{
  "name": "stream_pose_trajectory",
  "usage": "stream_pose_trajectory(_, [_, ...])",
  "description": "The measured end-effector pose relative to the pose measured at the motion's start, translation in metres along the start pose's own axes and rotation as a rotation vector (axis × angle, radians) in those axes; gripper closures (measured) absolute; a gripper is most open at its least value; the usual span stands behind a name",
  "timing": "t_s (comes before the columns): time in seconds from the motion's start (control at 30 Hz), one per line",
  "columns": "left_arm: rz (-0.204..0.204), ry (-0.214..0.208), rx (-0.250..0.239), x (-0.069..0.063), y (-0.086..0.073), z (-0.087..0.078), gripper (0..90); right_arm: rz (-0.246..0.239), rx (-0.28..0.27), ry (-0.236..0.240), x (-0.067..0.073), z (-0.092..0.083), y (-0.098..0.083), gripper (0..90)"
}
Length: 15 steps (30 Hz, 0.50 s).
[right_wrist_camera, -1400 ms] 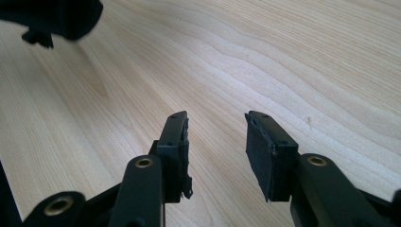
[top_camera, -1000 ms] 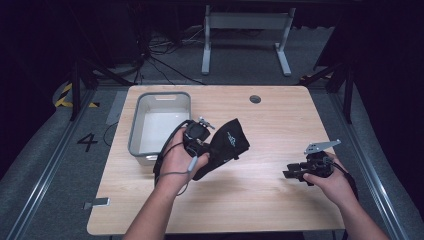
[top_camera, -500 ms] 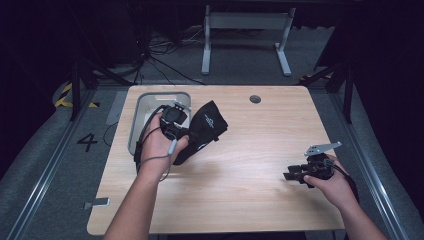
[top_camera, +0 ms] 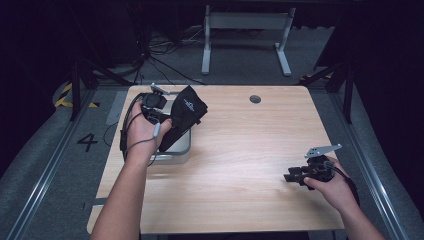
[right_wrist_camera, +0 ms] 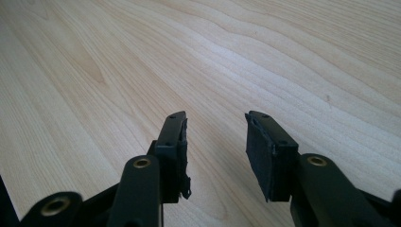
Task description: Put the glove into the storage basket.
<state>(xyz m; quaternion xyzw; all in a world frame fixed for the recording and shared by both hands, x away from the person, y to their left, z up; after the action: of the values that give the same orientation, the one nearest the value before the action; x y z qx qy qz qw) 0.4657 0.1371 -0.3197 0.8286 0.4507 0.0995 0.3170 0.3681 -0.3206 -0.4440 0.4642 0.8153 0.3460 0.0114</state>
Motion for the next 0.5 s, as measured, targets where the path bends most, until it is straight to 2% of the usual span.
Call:
stream_pose_trajectory(0.1, [-0.039, 0.004, -0.007, 0.007, -0.001, 0.002, 65.3, 0.004, 0.000, 0.000, 0.000, 0.000, -0.001, 59.3])
stream_pose_trajectory(0.27, [-0.086, 0.066, 0.006, 0.025, -0.003, 0.009, 65.4, 0.007, -0.003, 0.000, 0.000, 0.001, -0.002, 58.8])
stream_pose_trajectory(0.5, [-0.174, 0.097, 0.003, 0.050, -0.004, 0.021, 65.4, 0.003, 0.004, 0.004, 0.000, 0.004, 0.000, 58.7])
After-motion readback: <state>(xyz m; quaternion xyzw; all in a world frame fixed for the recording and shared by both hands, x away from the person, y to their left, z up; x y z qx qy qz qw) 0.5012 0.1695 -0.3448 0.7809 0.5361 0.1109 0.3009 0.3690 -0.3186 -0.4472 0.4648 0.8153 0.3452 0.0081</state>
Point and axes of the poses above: each handheld gripper's, and its own axes: z roughly forward along the jaws, y roughly out of its top, x roughly to its left, the point moved 3 cm from there along z, roughly forward along the jaws, and after that the axes turned 9 degrees about z, right-handed, at the moved point
